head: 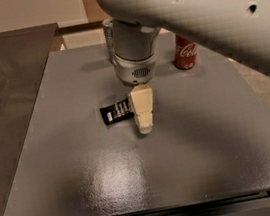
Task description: Pick rxbar chocolate
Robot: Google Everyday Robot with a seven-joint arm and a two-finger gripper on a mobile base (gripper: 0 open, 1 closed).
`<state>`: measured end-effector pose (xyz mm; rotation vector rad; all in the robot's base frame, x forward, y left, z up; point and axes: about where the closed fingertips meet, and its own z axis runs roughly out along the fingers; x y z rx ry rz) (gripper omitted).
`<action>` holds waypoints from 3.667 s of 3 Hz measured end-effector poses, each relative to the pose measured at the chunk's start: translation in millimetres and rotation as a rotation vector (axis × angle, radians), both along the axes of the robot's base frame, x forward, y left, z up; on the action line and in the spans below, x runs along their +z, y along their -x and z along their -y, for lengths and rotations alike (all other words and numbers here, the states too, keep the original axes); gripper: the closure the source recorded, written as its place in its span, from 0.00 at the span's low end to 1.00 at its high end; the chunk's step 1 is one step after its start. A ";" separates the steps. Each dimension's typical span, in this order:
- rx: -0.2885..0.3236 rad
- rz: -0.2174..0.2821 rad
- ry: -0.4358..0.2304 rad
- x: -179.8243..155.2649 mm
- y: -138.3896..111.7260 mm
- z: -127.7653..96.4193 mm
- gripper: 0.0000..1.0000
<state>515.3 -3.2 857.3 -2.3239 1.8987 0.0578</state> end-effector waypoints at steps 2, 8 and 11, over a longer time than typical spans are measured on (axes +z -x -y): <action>-0.002 -0.022 0.016 -16.7 -0.8 -3.3 0.00; -0.021 -0.010 -0.016 34.1 -15.8 -5.3 1.00; 0.008 0.076 -0.128 111.6 -29.2 -15.4 1.00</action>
Offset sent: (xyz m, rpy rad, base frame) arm 0.0011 0.0022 -0.0284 -0.0342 0.0478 -0.0069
